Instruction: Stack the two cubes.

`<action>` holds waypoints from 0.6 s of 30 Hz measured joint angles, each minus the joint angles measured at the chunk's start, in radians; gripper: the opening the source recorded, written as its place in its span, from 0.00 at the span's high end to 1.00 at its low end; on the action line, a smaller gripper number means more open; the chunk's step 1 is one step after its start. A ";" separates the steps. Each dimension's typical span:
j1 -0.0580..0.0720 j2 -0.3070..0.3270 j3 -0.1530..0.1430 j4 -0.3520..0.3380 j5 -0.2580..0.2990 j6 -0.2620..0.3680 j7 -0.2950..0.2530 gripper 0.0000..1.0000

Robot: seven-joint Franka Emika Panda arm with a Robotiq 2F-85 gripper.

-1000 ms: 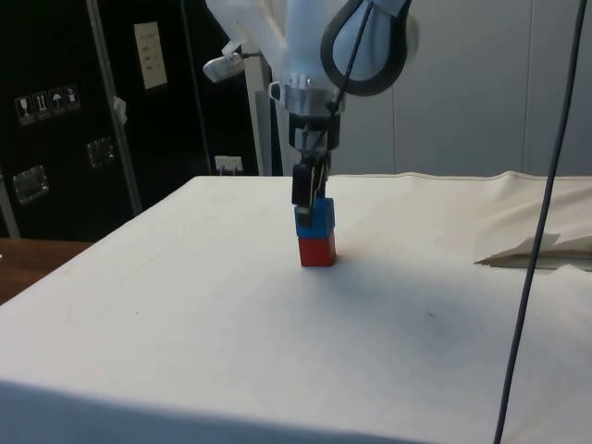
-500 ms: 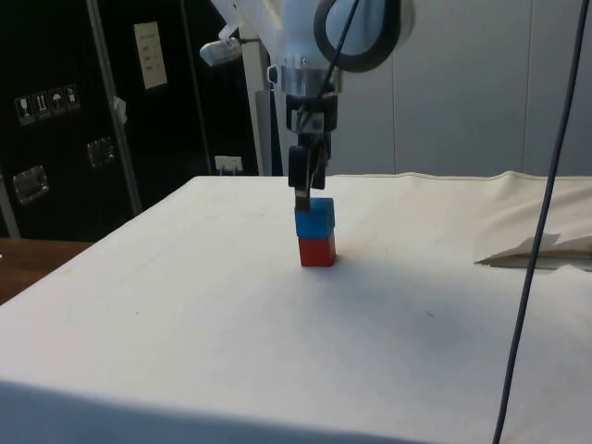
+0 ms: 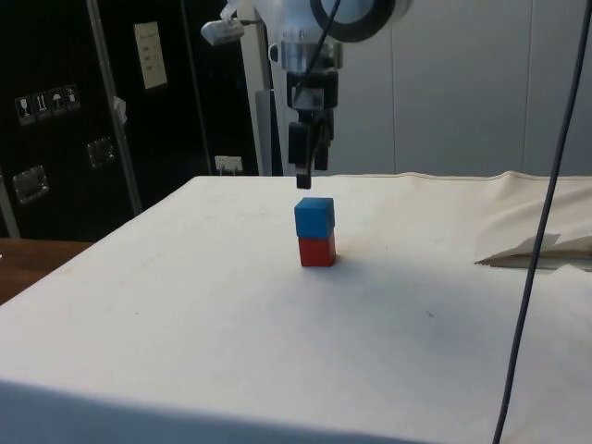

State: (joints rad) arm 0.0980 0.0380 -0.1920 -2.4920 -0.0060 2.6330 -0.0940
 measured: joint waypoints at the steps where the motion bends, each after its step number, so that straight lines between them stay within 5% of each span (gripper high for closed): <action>1: -0.001 -0.004 -0.002 0.003 0.000 -0.007 -0.001 0.00; 18: -0.002 -0.072 -0.017 0.058 0.000 -0.161 -0.011 0.00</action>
State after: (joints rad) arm 0.0960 -0.0340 -0.2090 -2.4340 -0.0060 2.4720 -0.1050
